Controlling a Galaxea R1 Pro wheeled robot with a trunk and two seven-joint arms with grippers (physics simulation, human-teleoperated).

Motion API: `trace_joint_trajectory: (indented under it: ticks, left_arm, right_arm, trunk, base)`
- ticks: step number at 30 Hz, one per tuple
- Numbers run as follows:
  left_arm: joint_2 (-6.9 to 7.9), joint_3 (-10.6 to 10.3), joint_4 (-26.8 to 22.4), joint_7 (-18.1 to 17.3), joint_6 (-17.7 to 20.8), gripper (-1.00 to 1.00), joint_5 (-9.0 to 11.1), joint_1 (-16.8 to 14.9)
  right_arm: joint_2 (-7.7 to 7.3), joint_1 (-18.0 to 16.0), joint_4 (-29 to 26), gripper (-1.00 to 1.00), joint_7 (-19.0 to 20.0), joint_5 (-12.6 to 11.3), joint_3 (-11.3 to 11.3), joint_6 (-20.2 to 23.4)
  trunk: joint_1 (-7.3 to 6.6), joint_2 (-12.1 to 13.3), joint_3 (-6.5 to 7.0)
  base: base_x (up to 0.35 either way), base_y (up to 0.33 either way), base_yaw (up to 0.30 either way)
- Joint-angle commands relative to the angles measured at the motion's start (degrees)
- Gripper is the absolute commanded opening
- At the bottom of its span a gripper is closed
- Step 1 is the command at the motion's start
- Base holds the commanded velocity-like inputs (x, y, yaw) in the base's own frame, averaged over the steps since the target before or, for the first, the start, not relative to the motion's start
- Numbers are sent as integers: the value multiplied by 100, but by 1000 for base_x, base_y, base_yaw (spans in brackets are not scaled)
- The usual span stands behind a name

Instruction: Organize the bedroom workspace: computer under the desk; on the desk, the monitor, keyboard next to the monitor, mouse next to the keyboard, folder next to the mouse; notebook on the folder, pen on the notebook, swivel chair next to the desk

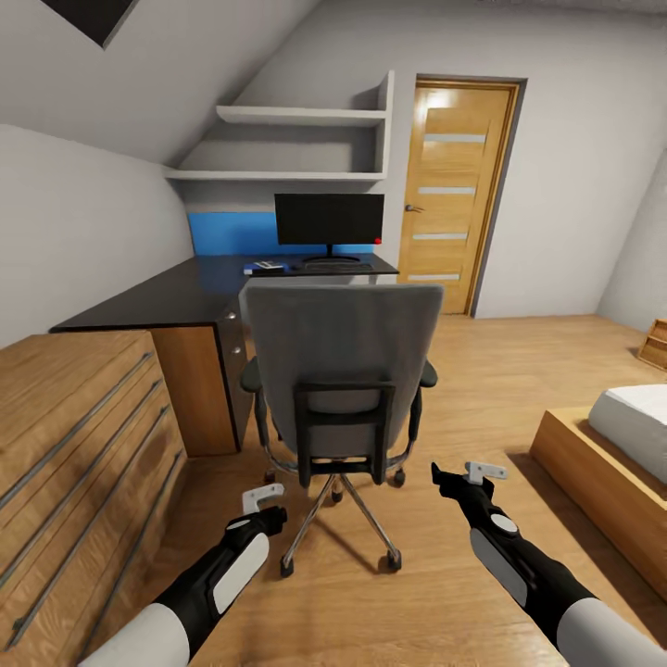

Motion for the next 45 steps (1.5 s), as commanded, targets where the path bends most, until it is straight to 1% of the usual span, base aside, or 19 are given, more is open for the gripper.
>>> trace_joint_trajectory:
  ticks: [1,3,5,7,8,9,10,11,12,13,15,16,17,19,21,25,28,45]
  left_arm:
    - [1,-29,-9,45,14,100,31,-5]
    - [-2,-43,-9,50,14,100,33,-5]
    - [-6,-55,-9,55,13,100,34,-5]
    - [-7,-88,-9,58,13,100,35,-5]
    - [-12,-211,-9,60,8,100,35,-5]
    - [-13,-279,-9,60,6,100,35,-5]
    - [-14,-447,-9,62,-1,100,31,-5]
    - [-17,-541,-9,65,-9,100,27,-5]
    - [-27,-930,-9,79,-132,100,20,-5]
    - [-34,-1101,-9,85,-265,100,23,-5]
    - [-49,-1247,-9,88,-433,100,27,-5]
    - [-89,-1466,-9,83,-730,100,38,-5]
    - [-103,-1506,-9,82,-780,100,39,-5]
    - [-164,-1611,-9,76,-903,100,42,-5]
    - [-202,-1647,-7,71,-941,100,49,-5]
    - [-242,-1673,66,62,-980,100,53,-5]
    - [-249,-1679,140,59,-996,100,53,-5]
    - [-254,-1677,217,58,-1007,100,60,-5]
  right_arm:
    - [-3,-7,0,100,-41,-18,50,-39]
    - [22,-7,4,100,-41,25,53,-39]
    - [89,-7,37,100,-41,62,65,-39]
    - [137,-7,120,100,-41,95,128,-39]
    - [196,-7,197,100,-41,190,241,-41]
    - [222,-7,216,100,-41,238,284,-44]
    - [286,-7,248,100,-41,349,363,-73]
    - [326,-7,260,100,-43,408,398,-101]
    - [541,-8,390,100,-50,627,482,-266]
    - [668,-8,512,100,-55,726,504,-335]
    - [800,-7,642,100,-58,823,519,-387]
    - [1036,-9,884,100,-64,1039,534,-452]
    - [1084,-9,937,100,-64,1095,536,-463]
    - [1231,-8,1099,100,-66,1287,541,-527]
    - [1306,-8,1161,100,-67,1371,542,-621]
    - [1386,-7,1210,100,-67,1429,543,-725]
    - [1410,-9,1225,100,-67,1446,539,-756]
    - [1417,-8,1227,100,-68,1458,531,-778]
  trunk:
    - [-5,-3,-6]
    - [-5,-3,-6]
    - [-5,-3,-6]
    - [-5,-3,-6]
    - [-5,-3,-6]
    - [-5,-3,-6]
    - [-5,-3,-6]
    - [-5,-3,-6]
    - [-5,-3,-6]
    - [-5,-3,-6]
    - [-5,-3,-6]
    - [-5,-3,-6]
    - [-5,-3,-6]
    - [-5,-3,-6]
    - [-5,-3,-6]
    - [-5,-3,-6]
    - [-5,-3,-6]
    - [-5,-3,-6]
  base:
    - [-330,-76,0]
    - [-316,-93,0]
    - [-190,-72,0]
    - [-76,-29,0]
    - [-35,-13,0]
    - [-28,-11,0]
    - [-18,-7,0]
    - [-14,-5,0]
    - [-6,-2,0]
    - [-4,-1,0]
    - [-3,-1,0]
    - [0,0,0]
    - [0,0,0]
    - [0,0,0]
    - [10,0,0]
    - [124,0,0]
    - [253,0,0]
    - [318,0,0]
